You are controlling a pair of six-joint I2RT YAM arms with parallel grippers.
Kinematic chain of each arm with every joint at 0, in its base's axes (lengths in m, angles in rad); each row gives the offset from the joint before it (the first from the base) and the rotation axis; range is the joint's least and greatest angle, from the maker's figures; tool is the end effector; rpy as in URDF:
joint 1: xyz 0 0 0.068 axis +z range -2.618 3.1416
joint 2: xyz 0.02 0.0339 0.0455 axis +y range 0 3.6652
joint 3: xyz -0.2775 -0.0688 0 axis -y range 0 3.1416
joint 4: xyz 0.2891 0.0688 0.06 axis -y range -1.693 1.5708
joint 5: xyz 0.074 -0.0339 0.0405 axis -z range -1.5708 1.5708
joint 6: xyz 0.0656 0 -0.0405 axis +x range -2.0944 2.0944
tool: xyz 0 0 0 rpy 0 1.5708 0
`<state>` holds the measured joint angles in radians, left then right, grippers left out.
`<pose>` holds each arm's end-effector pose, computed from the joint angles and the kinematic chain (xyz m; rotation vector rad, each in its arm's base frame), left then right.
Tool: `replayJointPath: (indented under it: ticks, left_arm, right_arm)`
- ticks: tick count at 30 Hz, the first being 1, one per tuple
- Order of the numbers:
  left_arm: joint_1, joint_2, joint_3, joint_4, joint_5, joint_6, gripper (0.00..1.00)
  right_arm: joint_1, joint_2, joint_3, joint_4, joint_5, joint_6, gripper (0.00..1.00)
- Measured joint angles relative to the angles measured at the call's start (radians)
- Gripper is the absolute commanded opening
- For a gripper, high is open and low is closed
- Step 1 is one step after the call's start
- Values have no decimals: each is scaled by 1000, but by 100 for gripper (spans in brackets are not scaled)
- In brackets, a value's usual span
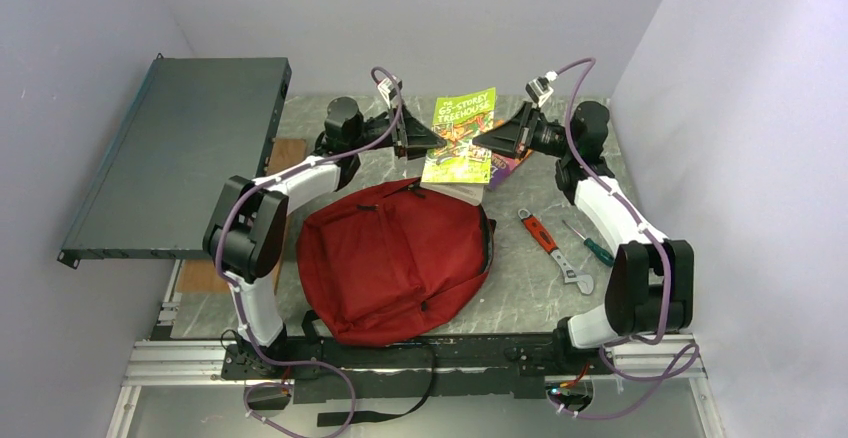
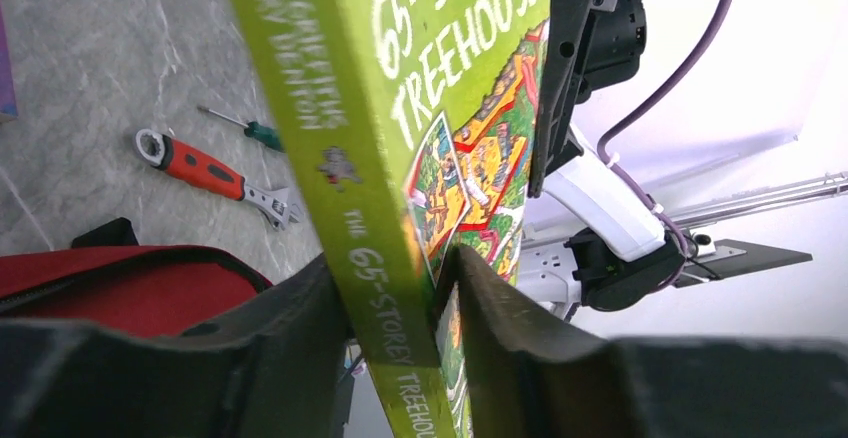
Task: Pack the student bag
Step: Pick up the book from the center of the board.
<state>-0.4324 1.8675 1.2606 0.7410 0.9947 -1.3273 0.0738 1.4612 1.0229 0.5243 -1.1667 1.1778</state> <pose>0.4142 -0.2518 0.2780 0.2080 1.9130 -2.0067 0.3708 0.0879 0.3295 -0.1332 1.8586 1.7748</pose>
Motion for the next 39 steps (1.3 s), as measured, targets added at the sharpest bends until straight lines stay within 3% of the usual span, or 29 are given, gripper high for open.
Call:
replayJointPath:
  ticks: [3, 6, 8, 12, 16, 20, 30, 35, 39]
  left_arm:
    - [4, -11, -7, -13, 6, 8, 25]
    - [7, -53, -33, -74, 3, 51, 15]
    - [6, -95, -51, -141, 0, 100, 11]
    - [6, -189, -75, -299, -18, 219, 8]
    - [4, -278, -80, -439, -32, 330, 7]
    - [-17, -376, -92, -518, -32, 415, 7]
    - [-69, -431, -193, -417, 31, 361, 5]
    - [-90, -435, -193, -376, 58, 336, 4]
    - [-89, -447, -192, -348, 64, 323, 2]
  right_arm:
    - [0, -26, -26, -55, 3, -61, 38]
    - [3, -59, -39, -193, 15, -167, 54]
    - [8, -92, -41, -313, 42, -259, 65]
    - [14, -163, -45, -510, 119, -411, 99]
    - [14, -214, -57, -615, 191, -523, 100]
    - [26, -220, -134, -541, 185, -512, 100]
    - [133, -212, -335, 138, 51, -132, 100]
    - [206, -226, -343, 317, 46, -42, 100]
    - [224, -229, -364, 423, 47, 35, 91]
